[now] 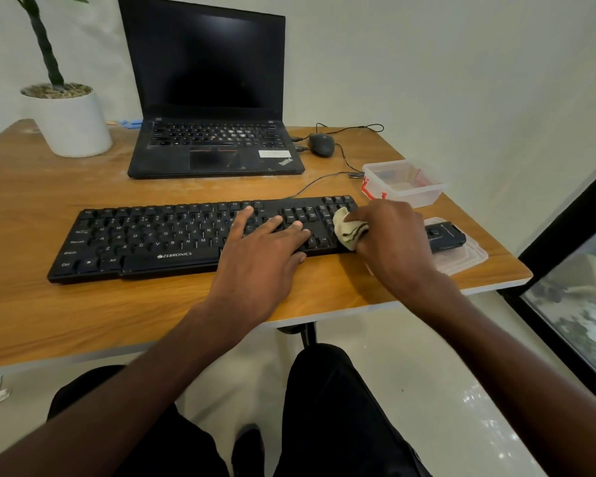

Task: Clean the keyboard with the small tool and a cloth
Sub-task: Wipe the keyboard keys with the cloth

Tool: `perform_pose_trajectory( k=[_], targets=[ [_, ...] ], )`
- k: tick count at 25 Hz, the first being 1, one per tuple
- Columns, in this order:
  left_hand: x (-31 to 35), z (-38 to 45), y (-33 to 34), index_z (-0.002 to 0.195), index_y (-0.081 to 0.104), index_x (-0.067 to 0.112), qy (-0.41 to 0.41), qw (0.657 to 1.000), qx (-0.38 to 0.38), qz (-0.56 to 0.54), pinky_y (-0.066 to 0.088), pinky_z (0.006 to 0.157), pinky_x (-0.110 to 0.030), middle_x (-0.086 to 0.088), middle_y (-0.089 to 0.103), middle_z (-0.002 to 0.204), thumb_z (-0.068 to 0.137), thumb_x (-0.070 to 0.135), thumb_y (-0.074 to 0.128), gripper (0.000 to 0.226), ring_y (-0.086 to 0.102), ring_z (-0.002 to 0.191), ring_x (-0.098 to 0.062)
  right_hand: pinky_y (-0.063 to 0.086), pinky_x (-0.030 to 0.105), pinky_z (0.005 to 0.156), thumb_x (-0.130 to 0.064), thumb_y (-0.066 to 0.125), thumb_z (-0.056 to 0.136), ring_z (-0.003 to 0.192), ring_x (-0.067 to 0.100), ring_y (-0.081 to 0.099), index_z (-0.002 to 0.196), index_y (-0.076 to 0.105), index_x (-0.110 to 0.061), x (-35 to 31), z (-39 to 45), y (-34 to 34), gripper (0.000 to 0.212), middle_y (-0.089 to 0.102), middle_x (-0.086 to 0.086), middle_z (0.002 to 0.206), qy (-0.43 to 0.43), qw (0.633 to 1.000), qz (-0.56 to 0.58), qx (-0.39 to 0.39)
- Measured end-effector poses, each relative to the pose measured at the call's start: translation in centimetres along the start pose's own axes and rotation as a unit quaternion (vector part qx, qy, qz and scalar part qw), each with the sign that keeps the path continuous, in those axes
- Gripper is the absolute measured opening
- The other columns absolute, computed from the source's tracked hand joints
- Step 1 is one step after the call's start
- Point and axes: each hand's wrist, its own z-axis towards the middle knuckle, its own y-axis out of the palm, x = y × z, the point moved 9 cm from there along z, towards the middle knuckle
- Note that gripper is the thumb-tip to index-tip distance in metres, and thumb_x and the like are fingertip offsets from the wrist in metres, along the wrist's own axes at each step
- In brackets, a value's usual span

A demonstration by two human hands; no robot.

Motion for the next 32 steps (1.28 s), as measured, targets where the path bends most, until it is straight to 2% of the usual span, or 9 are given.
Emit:
perform_pose_trajectory(
  k=[6, 10, 14, 17, 21, 24, 27, 30, 32],
  targets=[
    [0.0, -0.1, 0.0, 0.158, 0.044, 0.037, 0.008, 1.000, 0.001, 0.004, -0.006, 0.130, -0.050, 0.016, 0.040, 0.166, 0.113, 0.043, 0.039, 0.046, 0.030, 0.157, -0.011, 0.057, 0.037, 0.083, -0.004, 0.071, 0.088, 0.095, 0.028, 0.071, 0.116, 0.078, -0.013, 1.5, 5.7, -0.2, 0.030, 0.077, 0.013, 0.107, 0.023, 0.999, 0.001, 0.042],
    [-0.1, 0.0, 0.1, 0.158, 0.043, 0.038, 0.003, 1.000, 0.001, 0.008, -0.009, 0.129, -0.052, 0.017, 0.039, 0.166, 0.113, 0.046, 0.038, 0.046, 0.029, 0.157, -0.010, 0.054, 0.035, 0.084, -0.004, 0.071, 0.089, 0.099, 0.030, 0.069, 0.119, 0.079, -0.017, 0.4, 5.9, 1.7, 0.034, 0.077, 0.014, 0.109, -0.021, 0.997, -0.048, -0.063],
    [-0.1, 0.0, 0.1, 0.157, 0.045, 0.039, -0.002, 1.000, 0.014, 0.008, -0.009, 0.128, -0.051, 0.018, 0.041, 0.165, 0.112, 0.047, 0.039, 0.046, 0.031, 0.156, -0.009, 0.056, 0.040, 0.087, -0.002, 0.071, 0.088, 0.101, 0.030, 0.068, 0.125, 0.074, -0.013, 0.9, 1.3, 0.8, 0.039, 0.073, 0.014, 0.114, -0.003, 0.996, -0.066, -0.055],
    [0.0, -0.2, 0.0, 0.155, 0.048, 0.038, -0.002, 1.000, 0.020, 0.003, -0.005, 0.128, -0.049, 0.017, 0.045, 0.163, 0.111, 0.047, 0.042, 0.045, 0.034, 0.155, -0.010, 0.051, 0.032, 0.080, -0.006, 0.072, 0.089, 0.102, 0.026, 0.065, 0.124, 0.074, -0.014, -0.1, -1.6, 0.1, 0.036, 0.070, 0.010, 0.116, 0.001, 0.998, -0.047, -0.050],
    [0.3, -0.4, -0.2, 0.155, 0.048, 0.036, 0.005, 1.000, 0.024, 0.002, -0.002, 0.130, -0.047, 0.014, 0.047, 0.162, 0.111, 0.045, 0.044, 0.046, 0.036, 0.154, -0.011, 0.048, 0.033, 0.082, -0.004, 0.073, 0.087, 0.104, 0.027, 0.064, 0.126, 0.073, -0.012, 2.4, -0.8, -1.9, 0.039, 0.069, 0.013, 0.118, 0.073, 0.997, -0.004, 0.014],
    [0.6, -0.3, -0.3, 0.157, 0.044, 0.031, 0.014, 1.000, 0.024, 0.004, 0.008, 0.129, -0.044, 0.010, 0.047, 0.163, 0.111, 0.039, 0.044, 0.047, 0.035, 0.155, -0.013, 0.052, 0.038, 0.093, -0.010, 0.072, 0.090, 0.109, 0.027, 0.059, 0.123, 0.071, -0.012, -0.3, -1.2, 0.0, 0.033, 0.063, 0.011, 0.122, 0.029, 0.999, -0.033, -0.009],
    [0.9, -0.5, -0.9, 0.152, 0.049, 0.028, 0.024, 0.998, 0.044, -0.031, 0.019, 0.124, -0.041, 0.007, 0.061, 0.148, 0.108, 0.029, 0.051, 0.044, 0.048, 0.142, -0.015, 0.049, 0.033, 0.088, -0.013, 0.071, 0.090, 0.106, 0.022, 0.057, 0.121, 0.073, -0.016, -5.2, -1.9, 1.7, 0.031, 0.064, 0.005, 0.116, -0.054, 0.998, 0.014, -0.020],
    [-0.4, -1.2, -2.6, 0.144, 0.056, 0.028, 0.008, 0.990, 0.079, -0.114, 0.024, 0.118, -0.036, 0.008, 0.069, 0.132, 0.105, 0.030, 0.056, 0.040, 0.060, 0.121, -0.011, 0.049, 0.030, 0.081, -0.010, 0.075, 0.086, 0.096, 0.019, 0.061, 0.118, 0.077, -0.019, -3.9, 0.4, 0.0, 0.032, 0.071, 0.005, 0.111, -0.005, 0.996, 0.082, 0.017],
    [-3.3, -1.9, -4.6, 0.144, 0.055, 0.029, -0.011, 0.993, 0.104, -0.059, 0.024, 0.123, -0.041, 0.006, 0.066, 0.139, 0.105, 0.045, 0.055, 0.042, 0.058, 0.129, -0.013, 0.042, 0.027, 0.081, -0.010, 0.077, 0.085, 0.100, 0.021, 0.060, 0.121, 0.075, -0.016, -2.2, 1.7, -0.4, 0.037, 0.070, 0.008, 0.117, 0.034, 0.997, 0.064, 0.029]
  ],
)
